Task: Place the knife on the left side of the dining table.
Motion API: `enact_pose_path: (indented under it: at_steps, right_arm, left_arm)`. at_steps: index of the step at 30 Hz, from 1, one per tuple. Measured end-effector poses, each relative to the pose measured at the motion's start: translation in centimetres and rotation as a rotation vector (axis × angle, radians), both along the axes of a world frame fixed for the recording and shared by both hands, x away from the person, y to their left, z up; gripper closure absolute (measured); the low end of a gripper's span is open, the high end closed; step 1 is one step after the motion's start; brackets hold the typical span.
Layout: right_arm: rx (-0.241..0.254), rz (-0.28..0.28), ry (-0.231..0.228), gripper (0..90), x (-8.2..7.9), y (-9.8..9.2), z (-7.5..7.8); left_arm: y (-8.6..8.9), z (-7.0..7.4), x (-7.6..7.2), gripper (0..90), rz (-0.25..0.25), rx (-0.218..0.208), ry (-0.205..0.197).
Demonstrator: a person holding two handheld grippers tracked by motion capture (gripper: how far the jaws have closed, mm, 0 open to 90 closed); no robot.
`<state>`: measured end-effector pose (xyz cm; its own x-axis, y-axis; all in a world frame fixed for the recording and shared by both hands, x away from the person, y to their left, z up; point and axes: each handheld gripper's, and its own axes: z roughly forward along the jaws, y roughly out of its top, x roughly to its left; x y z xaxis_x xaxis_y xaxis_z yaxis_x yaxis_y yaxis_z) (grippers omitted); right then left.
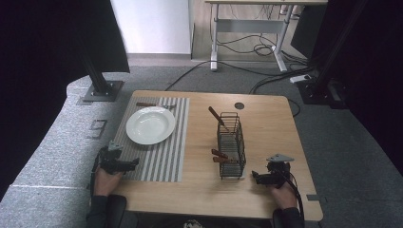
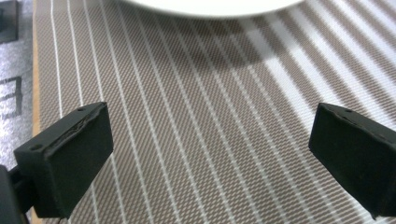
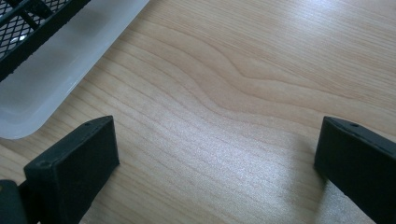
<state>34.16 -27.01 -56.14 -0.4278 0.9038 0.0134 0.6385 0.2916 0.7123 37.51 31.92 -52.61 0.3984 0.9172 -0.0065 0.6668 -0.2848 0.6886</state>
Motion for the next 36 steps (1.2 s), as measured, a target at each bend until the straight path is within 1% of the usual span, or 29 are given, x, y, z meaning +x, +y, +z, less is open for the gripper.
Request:
enact_pose_path:
  at_steps: [2,6,7,8,9,10,11,17,19,20,22,23,25,28,29,30,36]
  right_arm:
    - [0.000,0.000,0.000,0.0,0.0,0.0,0.0]
    - [0.000,-0.002,0.000,0.0,0.0,0.0,0.0]
    - [0.000,-0.002,0.000,0.0,0.0,0.0,0.0]
    - [0.000,-0.002,0.000,0.0,0.0,0.0,0.0]
    - [0.000,-0.002,0.000,0.0,0.0,0.0,0.0]
    - [0.000,-0.003,0.000,0.0,0.0,0.0,0.0]
    - [0.000,-0.003,0.000,0.0,0.0,0.0,0.0]
    - [0.000,-0.005,0.000,0.0,0.0,0.0,0.0]
    - [0.001,-0.006,-0.001,0.0,0.0,0.1,0.0]
    - [0.000,-0.007,0.000,0.0,0.0,0.1,0.0]
    - [0.001,-0.008,-0.001,0.0,0.0,0.1,0.0]
    - [0.001,-0.008,-0.001,0.0,0.0,0.1,0.0]
    - [0.001,-0.009,-0.001,0.0,0.0,0.1,0.0]
    - [0.000,-0.010,-0.001,0.0,0.0,0.1,0.0]
    - [0.001,-0.010,-0.001,0.0,0.0,0.1,0.0]
    - [0.001,-0.010,-0.001,0.0,0.0,0.1,0.0]
    - [0.001,-0.011,-0.001,0.0,0.0,0.1,0.0]
  left_arm:
    - [-0.4,0.4,0.2,0.0,-0.013,0.005,-0.011]
    - [-1.2,1.3,0.8,0.0,-0.043,-0.006,-0.026]
    - [-1.2,1.3,0.8,0.0,-0.043,-0.006,-0.026]
    - [-1.6,1.8,1.0,0.0,-0.056,-0.019,-0.033]
    - [-1.6,1.8,1.0,0.0,-0.056,-0.019,-0.033]
    - [-2.1,2.4,1.3,0.0,-0.067,-0.047,-0.050]
    - [-2.3,2.7,1.4,0.0,-0.074,-0.054,-0.052]
    - [-3.9,4.4,2.2,0.0,-0.110,-0.072,-0.078]
    - [-4.2,4.7,2.3,0.0,-0.113,-0.073,-0.082]
    - [-4.7,5.1,2.6,0.0,-0.109,-0.080,-0.085]
    - [-5.1,5.5,2.8,0.0,-0.117,-0.085,-0.089]
    - [-5.1,5.5,2.8,0.0,-0.117,-0.085,-0.089]
    - [-5.8,6.1,3.2,0.0,-0.133,-0.107,-0.095]
    - [-6.5,6.8,3.6,0.0,-0.153,-0.120,-0.103]
    - [-6.5,6.8,3.6,0.0,-0.153,-0.120,-0.103]
    - [-7.0,7.2,3.8,0.0,-0.167,-0.131,-0.108]
    - [-8.8,8.6,4.4,0.0,-0.187,-0.116,-0.122]
